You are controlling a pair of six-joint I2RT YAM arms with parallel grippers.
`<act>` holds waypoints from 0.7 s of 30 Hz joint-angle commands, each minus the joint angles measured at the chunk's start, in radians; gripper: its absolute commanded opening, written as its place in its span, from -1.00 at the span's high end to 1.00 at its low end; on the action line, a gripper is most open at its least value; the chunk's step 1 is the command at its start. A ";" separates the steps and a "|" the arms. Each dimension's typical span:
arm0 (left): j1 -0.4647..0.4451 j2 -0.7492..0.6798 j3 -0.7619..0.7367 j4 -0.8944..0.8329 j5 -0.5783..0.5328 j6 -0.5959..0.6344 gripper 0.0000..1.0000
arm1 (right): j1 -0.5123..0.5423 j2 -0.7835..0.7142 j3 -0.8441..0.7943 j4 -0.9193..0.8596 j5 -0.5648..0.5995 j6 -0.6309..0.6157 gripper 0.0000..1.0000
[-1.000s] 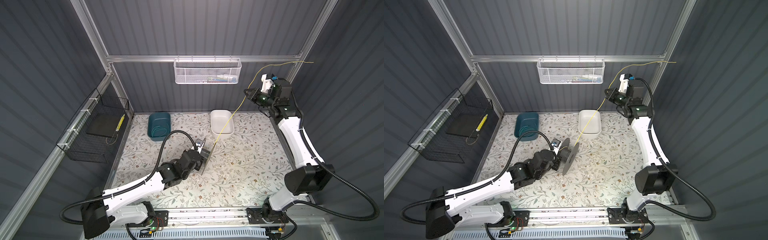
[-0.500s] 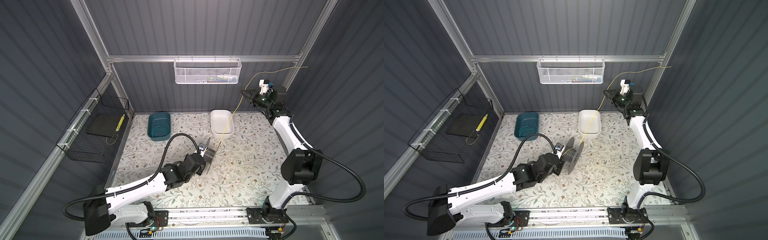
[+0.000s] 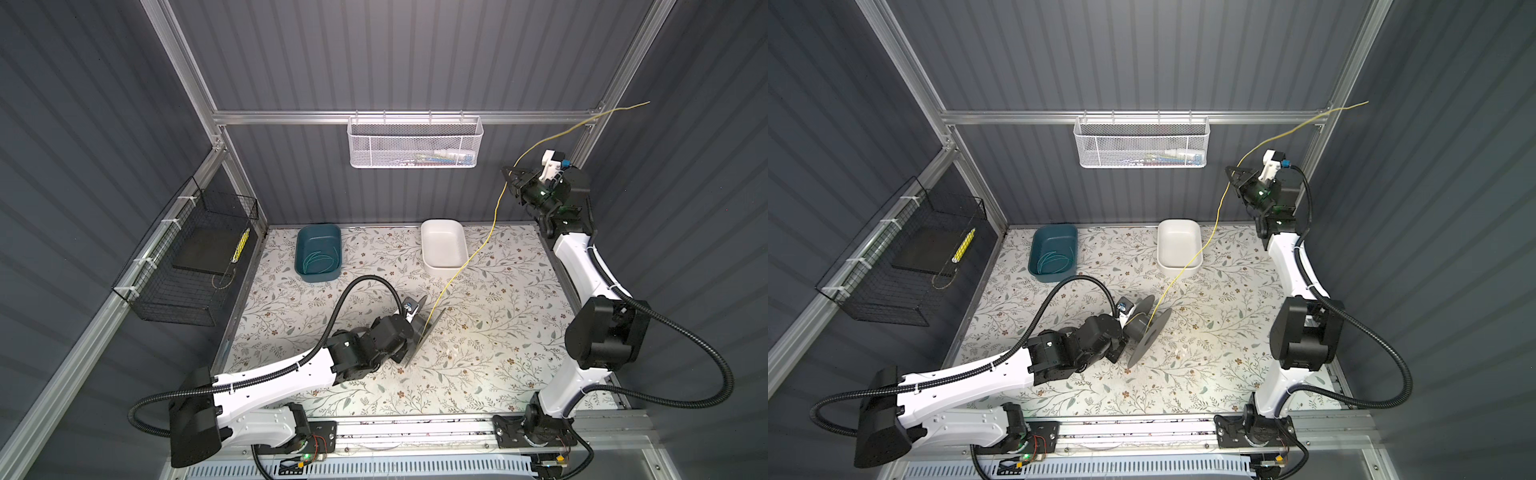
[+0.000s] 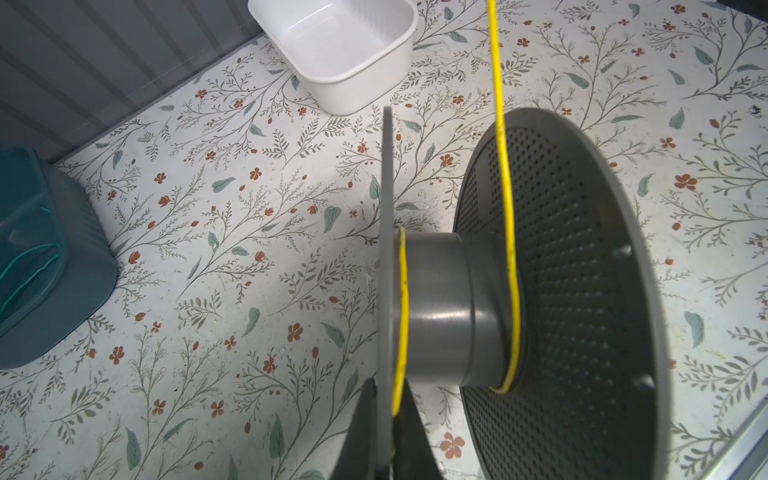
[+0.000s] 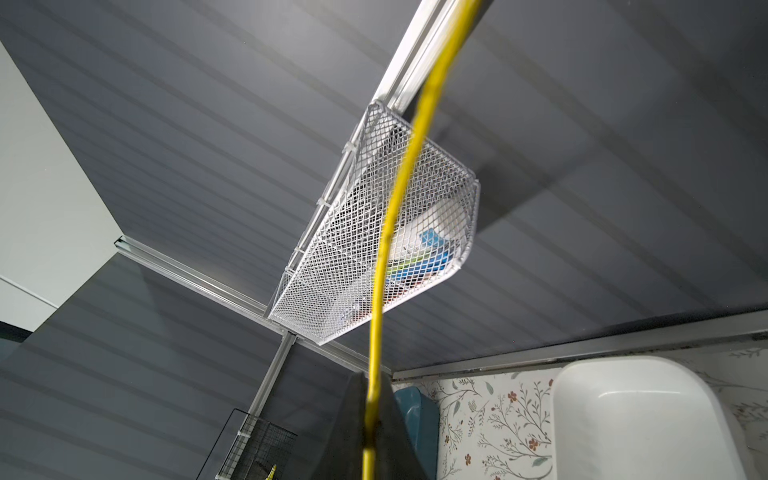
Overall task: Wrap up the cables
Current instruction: 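Rotate the spool with the left gripper to wind cable while right holds taut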
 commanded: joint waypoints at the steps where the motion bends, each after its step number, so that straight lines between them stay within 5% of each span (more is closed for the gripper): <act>1: -0.008 -0.008 0.011 -0.071 0.004 0.010 1.00 | -0.028 0.007 0.032 -0.013 0.016 -0.018 0.73; 5: -0.007 -0.040 -0.005 -0.085 -0.001 0.009 1.00 | -0.071 0.018 0.099 -0.103 0.022 -0.055 1.00; 14: -0.007 -0.194 0.020 -0.215 0.015 0.004 1.00 | -0.094 0.090 0.173 -0.256 0.120 -0.220 1.00; 21: -0.007 -0.344 0.059 -0.330 -0.010 -0.023 1.00 | -0.120 0.103 0.053 -0.198 0.152 -0.197 1.00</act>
